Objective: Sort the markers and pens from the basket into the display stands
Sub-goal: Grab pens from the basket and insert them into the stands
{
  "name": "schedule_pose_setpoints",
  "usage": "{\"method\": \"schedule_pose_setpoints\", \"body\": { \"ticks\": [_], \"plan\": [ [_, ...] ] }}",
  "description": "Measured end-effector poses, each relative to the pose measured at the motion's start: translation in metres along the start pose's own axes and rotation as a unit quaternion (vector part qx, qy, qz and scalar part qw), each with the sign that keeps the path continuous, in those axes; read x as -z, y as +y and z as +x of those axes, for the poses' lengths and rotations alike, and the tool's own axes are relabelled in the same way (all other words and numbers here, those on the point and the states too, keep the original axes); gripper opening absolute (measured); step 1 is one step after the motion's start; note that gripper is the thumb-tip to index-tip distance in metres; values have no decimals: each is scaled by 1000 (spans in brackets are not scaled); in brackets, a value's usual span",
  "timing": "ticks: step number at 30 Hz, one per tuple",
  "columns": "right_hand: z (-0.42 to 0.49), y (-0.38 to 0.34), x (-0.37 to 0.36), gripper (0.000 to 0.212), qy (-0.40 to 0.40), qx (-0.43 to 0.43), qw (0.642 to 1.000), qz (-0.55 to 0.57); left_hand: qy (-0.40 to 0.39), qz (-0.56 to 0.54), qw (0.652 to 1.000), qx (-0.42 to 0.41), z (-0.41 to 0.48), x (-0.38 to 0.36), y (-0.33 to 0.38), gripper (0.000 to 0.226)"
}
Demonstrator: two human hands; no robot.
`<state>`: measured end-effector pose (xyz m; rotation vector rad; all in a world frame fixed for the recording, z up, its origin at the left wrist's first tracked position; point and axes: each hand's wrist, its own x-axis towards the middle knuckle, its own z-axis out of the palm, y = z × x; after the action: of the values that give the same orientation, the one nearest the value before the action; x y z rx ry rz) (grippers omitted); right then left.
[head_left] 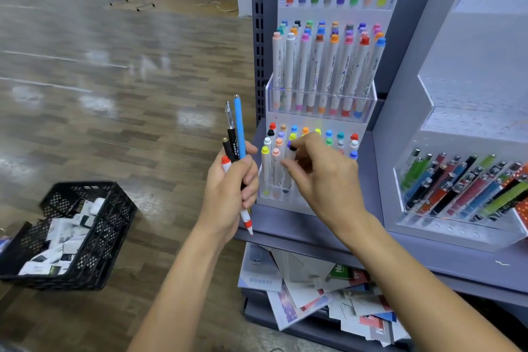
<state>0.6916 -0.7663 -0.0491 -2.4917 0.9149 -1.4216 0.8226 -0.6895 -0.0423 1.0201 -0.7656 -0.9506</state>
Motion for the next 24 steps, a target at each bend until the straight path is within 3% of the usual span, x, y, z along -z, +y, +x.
{"method": "schedule_pose_setpoints", "body": {
  "ticks": [2, 5, 11, 14, 17, 21, 24],
  "plan": [
    [-3, 2, -3, 15, -23, 11, 998, -51, -2, -4, 1000, -2, 0, -2, 1, 7],
    [-2, 2, -2, 19, -11, 7, 998, -66, -1, -20, 1000, 3, 1, -5, 3, 25],
    [-7, -8, 13, 22, 7, -13, 999, 42, 19, -14, 999, -23, 1, -14, 8, 34],
    [-13, -22, 23, 20, -45, -33, 984, 171, 51, -10, 997, -58, 3, -19, 9, 35],
    [-12, -30, 24, 24, -109, -12, 970, 216, 65, 33, 995, -67, 5, -25, 7, 41],
    [-7, -27, 25, 26, -160, 33, 974, 153, 60, 53, 996, -43, 3, -30, 4, 47],
    [-7, -23, 31, 50, -208, 42, 970, 120, 53, 29, 998, -16, 1, -31, 4, 50]
  ]
}}
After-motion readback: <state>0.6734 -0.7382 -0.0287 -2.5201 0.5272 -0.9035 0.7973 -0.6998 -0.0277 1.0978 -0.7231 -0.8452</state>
